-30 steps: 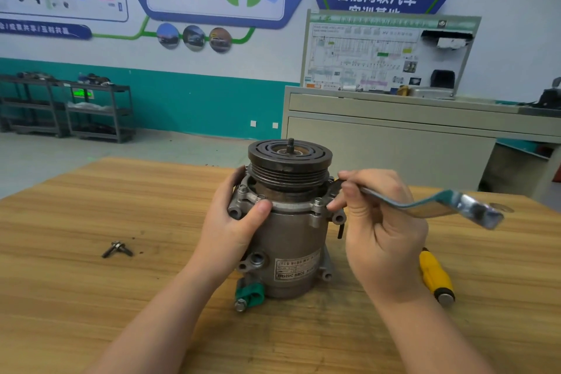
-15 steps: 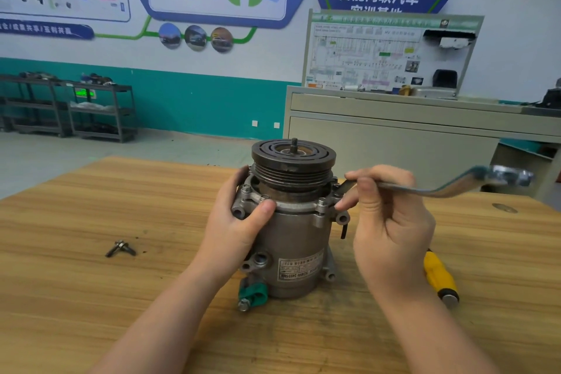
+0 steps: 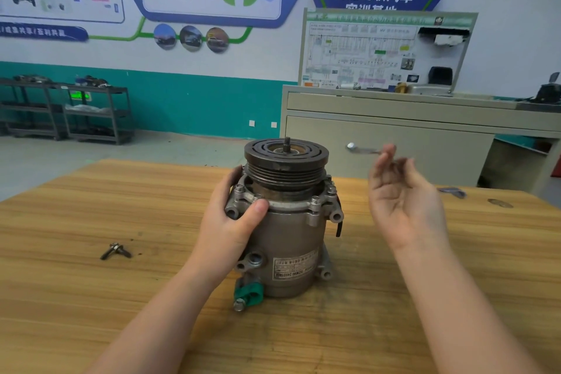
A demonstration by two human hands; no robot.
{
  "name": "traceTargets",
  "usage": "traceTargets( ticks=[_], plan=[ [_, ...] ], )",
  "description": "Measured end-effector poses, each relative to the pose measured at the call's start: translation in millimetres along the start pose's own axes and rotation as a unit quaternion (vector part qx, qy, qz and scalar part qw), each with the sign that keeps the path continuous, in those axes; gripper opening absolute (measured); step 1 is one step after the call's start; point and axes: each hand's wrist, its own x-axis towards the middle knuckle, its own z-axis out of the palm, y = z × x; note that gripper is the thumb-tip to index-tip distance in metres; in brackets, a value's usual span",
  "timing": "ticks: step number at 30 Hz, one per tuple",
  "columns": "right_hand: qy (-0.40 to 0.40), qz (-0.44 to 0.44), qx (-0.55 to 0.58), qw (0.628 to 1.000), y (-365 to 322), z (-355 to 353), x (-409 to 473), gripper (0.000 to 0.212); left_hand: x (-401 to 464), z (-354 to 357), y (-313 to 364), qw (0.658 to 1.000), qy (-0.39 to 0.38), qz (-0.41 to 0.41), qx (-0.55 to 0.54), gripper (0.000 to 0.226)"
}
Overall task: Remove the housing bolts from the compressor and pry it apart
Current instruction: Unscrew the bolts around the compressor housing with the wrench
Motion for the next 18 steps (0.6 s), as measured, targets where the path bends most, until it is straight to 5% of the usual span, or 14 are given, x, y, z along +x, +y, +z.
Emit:
traceTargets(
  ticks=[4,6,8,10,18],
  plan=[
    [-0.053,-0.100,-0.232,0.966,-10.4,-5.4,-6.5,0.014,0.3,-0.8,-1.3,1.000,0.000,-0.001,0.008,0.088],
    [-0.090,-0.144,-0.417,0.893,-4.4,-9.7,-11.1,0.025,-0.1,-0.9,-1.8,1.000,-0.001,-0.005,0.005,0.085],
    [-0.138,-0.186,-0.591,0.773,6.3,-13.0,-16.2,0.025,-0.5,-1.1,-1.5,1.000,-0.001,-0.007,0.003,0.078],
    [-0.159,-0.206,-0.656,0.709,14.7,-14.9,-18.5,0.019,-0.7,-1.2,-1.0,1.000,-0.004,-0.006,0.000,0.073],
    [-0.150,-0.188,-0.639,0.731,21.8,-24.7,-12.7,0.014,0.6,-0.9,-3.6,1.000,-0.001,0.005,-0.002,0.080]
  ],
)
